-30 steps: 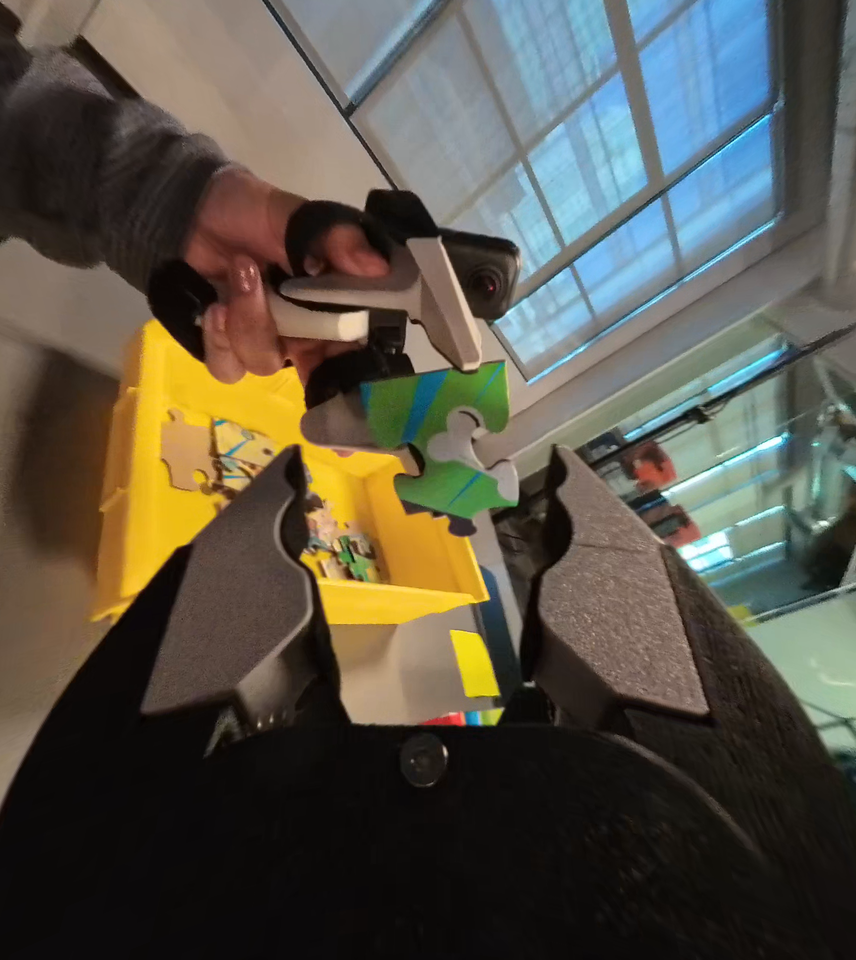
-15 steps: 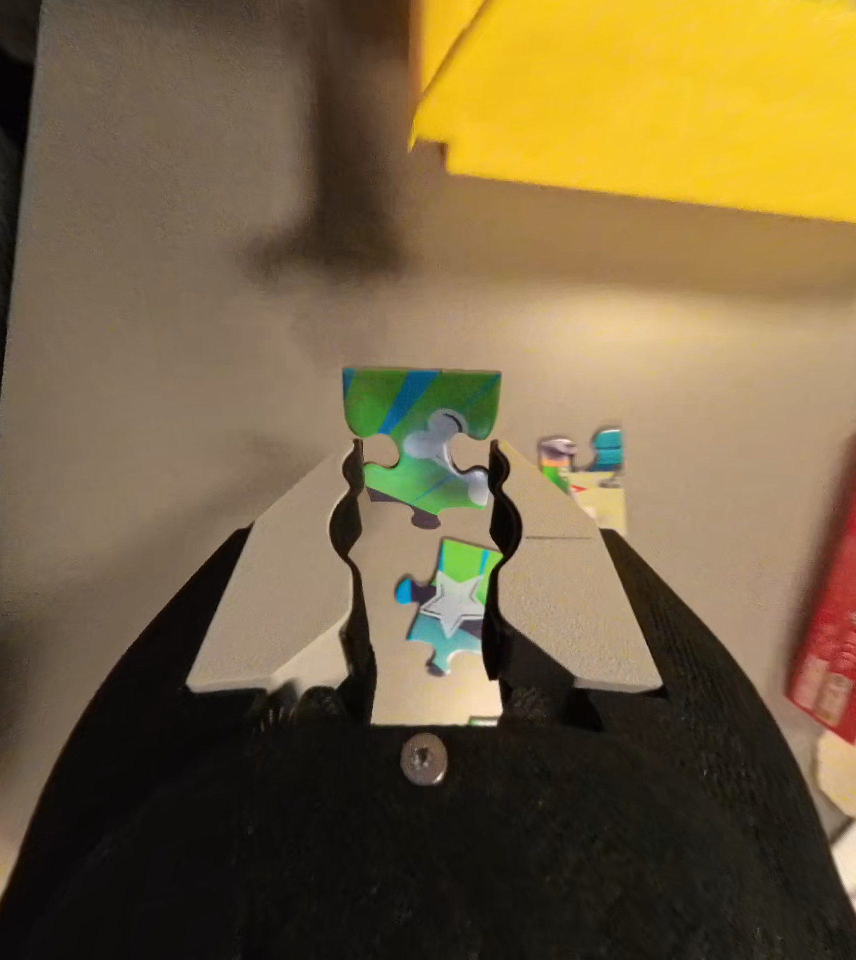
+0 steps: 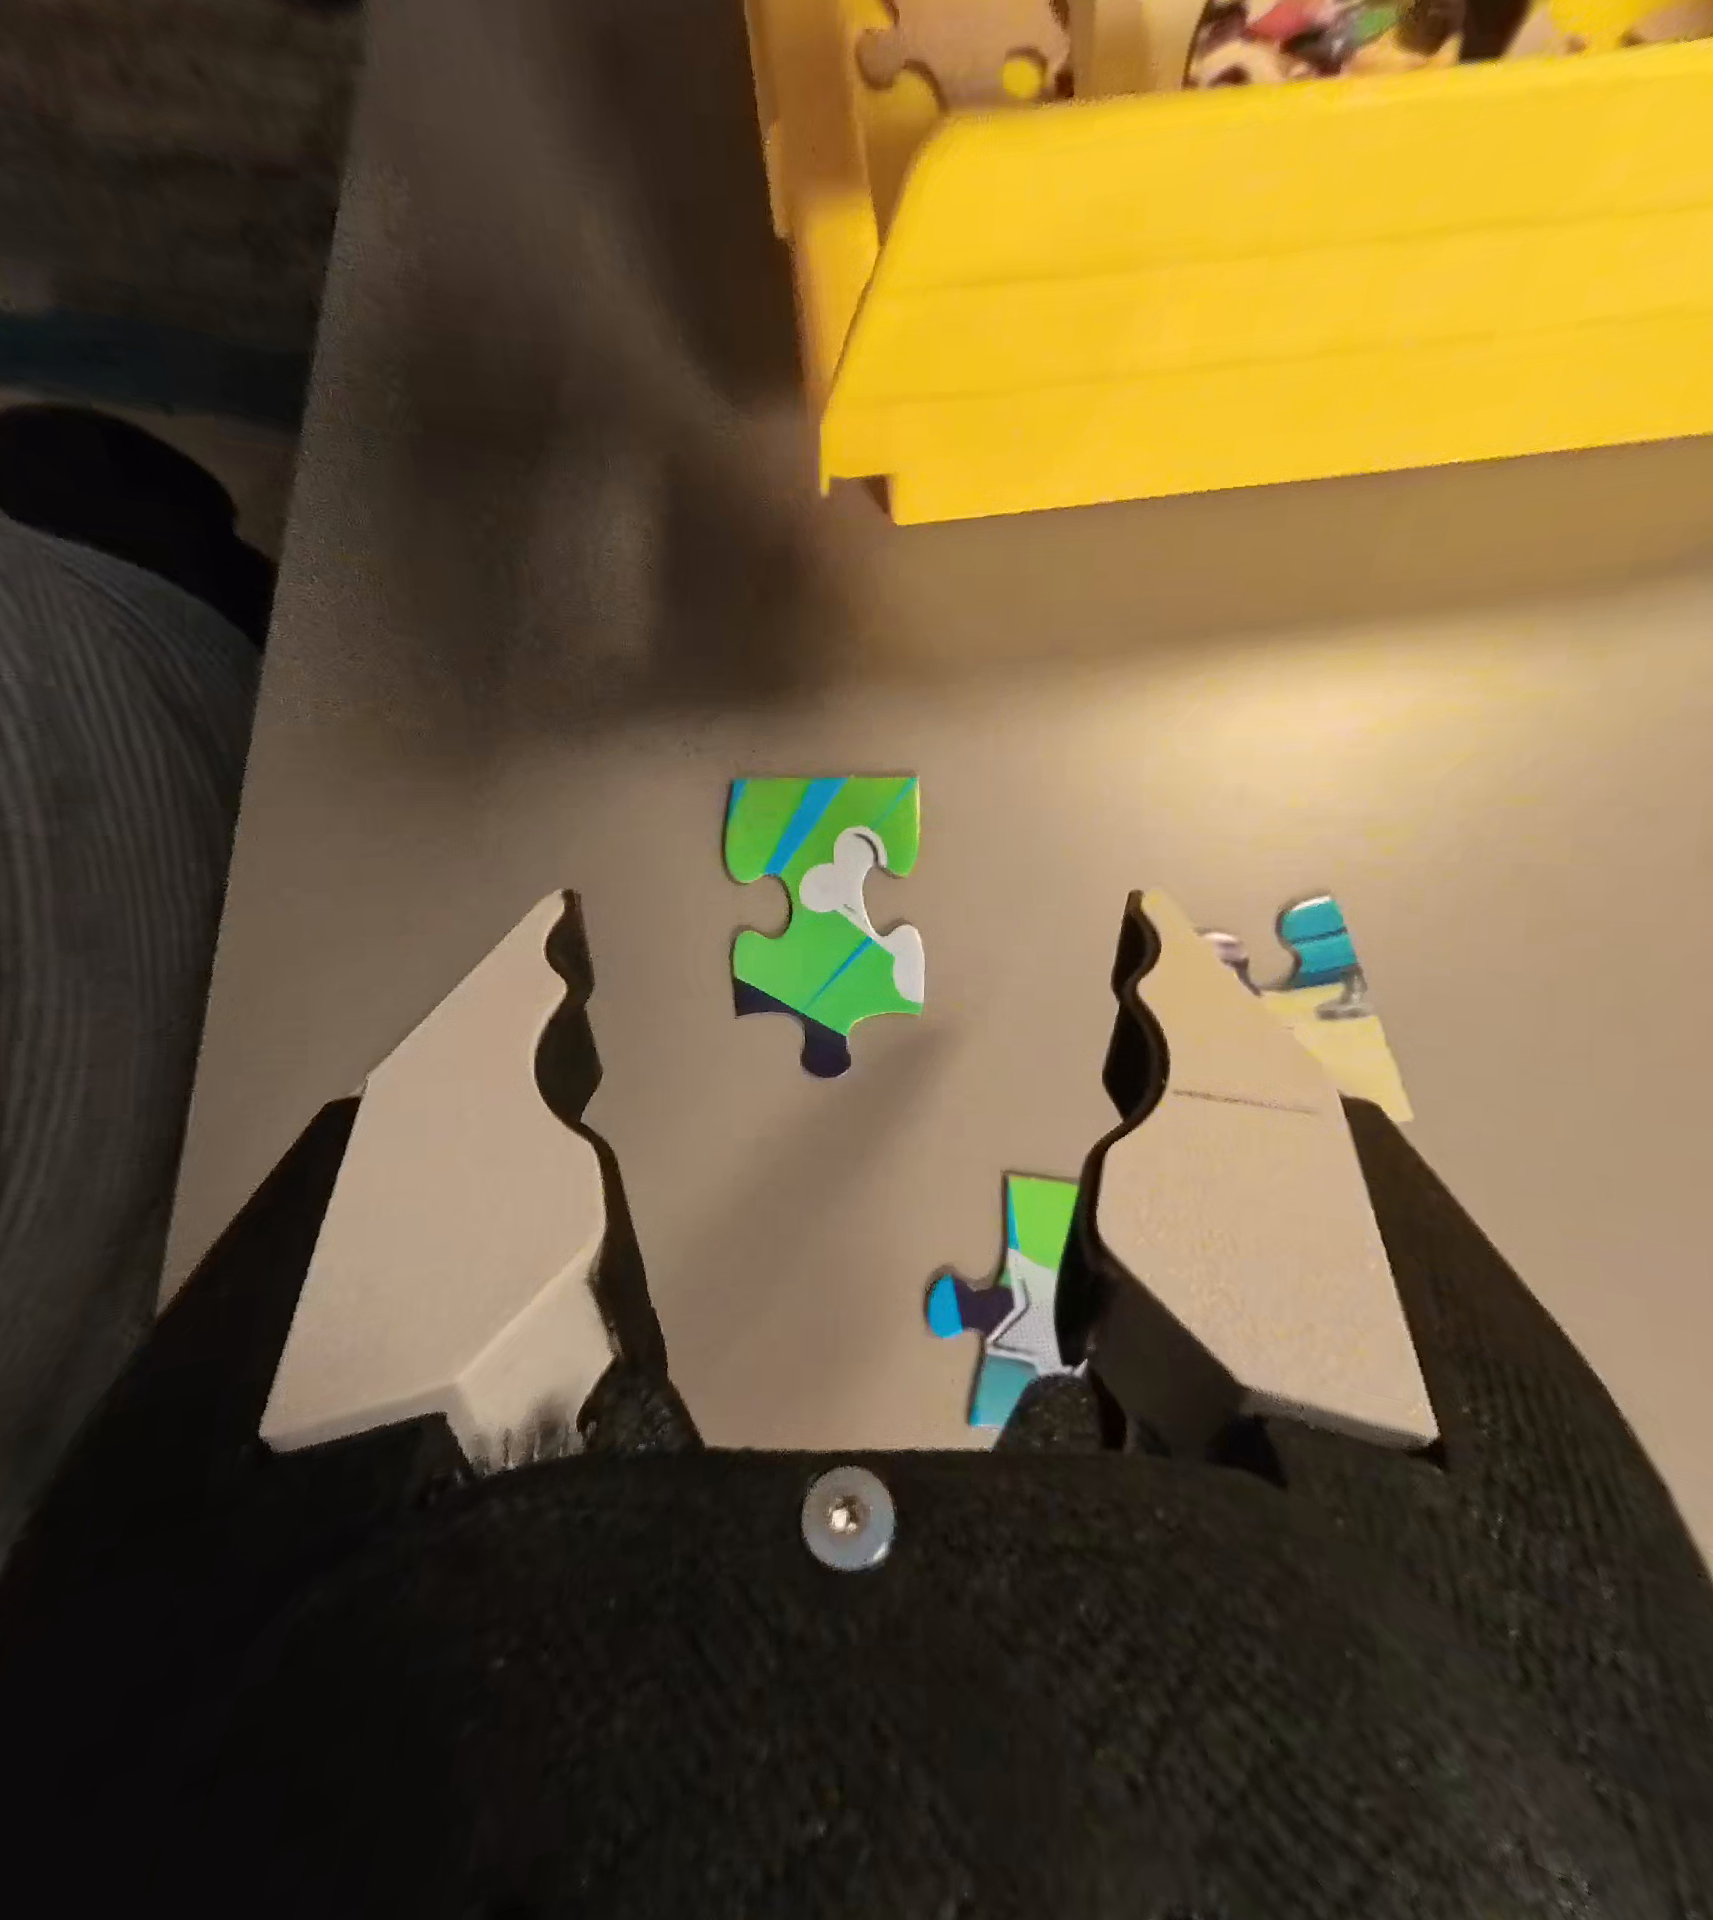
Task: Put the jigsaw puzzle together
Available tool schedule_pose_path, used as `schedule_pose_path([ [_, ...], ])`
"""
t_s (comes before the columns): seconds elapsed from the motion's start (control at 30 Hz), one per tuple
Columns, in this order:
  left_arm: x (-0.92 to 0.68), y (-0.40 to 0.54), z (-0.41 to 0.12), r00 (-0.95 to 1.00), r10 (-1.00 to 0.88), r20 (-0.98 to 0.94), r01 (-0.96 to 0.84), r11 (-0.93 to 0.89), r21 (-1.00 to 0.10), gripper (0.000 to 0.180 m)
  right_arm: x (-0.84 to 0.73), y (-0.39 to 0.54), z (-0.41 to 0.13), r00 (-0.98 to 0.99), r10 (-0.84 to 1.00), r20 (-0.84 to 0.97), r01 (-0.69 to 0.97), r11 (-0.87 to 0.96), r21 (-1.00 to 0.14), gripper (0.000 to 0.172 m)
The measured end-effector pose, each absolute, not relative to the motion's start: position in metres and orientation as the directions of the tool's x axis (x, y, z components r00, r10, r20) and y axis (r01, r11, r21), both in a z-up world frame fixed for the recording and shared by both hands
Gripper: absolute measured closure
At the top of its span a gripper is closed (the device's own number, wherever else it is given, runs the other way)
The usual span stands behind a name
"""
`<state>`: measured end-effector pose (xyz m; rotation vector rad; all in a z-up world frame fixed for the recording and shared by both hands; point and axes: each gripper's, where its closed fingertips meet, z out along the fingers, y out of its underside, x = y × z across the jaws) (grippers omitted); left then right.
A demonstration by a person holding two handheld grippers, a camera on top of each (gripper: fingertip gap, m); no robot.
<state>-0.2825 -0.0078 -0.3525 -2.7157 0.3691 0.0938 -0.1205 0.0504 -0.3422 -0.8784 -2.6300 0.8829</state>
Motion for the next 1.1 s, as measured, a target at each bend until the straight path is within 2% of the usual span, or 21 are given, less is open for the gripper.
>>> schedule_pose_path([
  [0.17,-0.288,-0.007,-0.377,0.957,-0.272,-0.095,-0.288,-0.921,-0.261,0.108,-0.111,0.059,-0.336,-0.755,0.655,0.009,0.481,0.563,-0.672,0.080],
  [0.33,-0.285,-0.008,-0.378,0.962,-0.263,-0.071,-0.273,-0.926,-0.262,0.112,-0.114,0.062,-0.318,-0.746,0.665,0.041,0.415,0.513,-0.751,0.094],
  [0.4,-0.284,-0.010,-0.376,0.965,-0.249,-0.078,-0.261,-0.921,-0.289,0.112,-0.120,0.063,-0.307,-0.740,0.667,0.091,0.363,0.509,-0.780,0.095],
  [0.63,-0.270,-0.010,-0.342,0.987,-0.159,0.011,-0.128,-0.838,-0.530,0.112,-0.139,0.055,-0.273,-0.715,0.651,0.256,0.184,0.528,-0.829,0.095],
  [0.7,-0.269,-0.018,-0.344,0.988,-0.152,0.012,-0.125,-0.852,-0.508,0.113,-0.143,0.051,-0.270,-0.718,0.635,0.284,0.157,0.546,-0.823,0.095],
  [0.8,-0.274,-0.028,-0.359,0.984,-0.162,-0.069,-0.176,-0.897,-0.406,0.110,-0.145,0.043,-0.268,-0.731,0.612,0.303,0.135,0.564,-0.814,0.095],
  [0.87,-0.272,-0.024,-0.360,0.977,-0.190,-0.099,-0.214,-0.884,-0.415,0.103,-0.144,0.039,-0.268,-0.736,0.602,0.309,0.127,0.572,-0.811,0.095],
  [1.0,-0.262,-0.003,-0.351,0.978,-0.206,-0.034,-0.195,-0.845,-0.498,0.106,-0.141,0.037,-0.272,-0.743,0.598,0.300,0.138,0.575,-0.806,0.095],
  [1.1,-0.263,0.003,-0.364,0.972,-0.234,-0.024,-0.222,-0.874,-0.433,0.105,-0.138,0.038,-0.276,-0.746,0.602,0.286,0.153,0.573,-0.805,0.095],
])
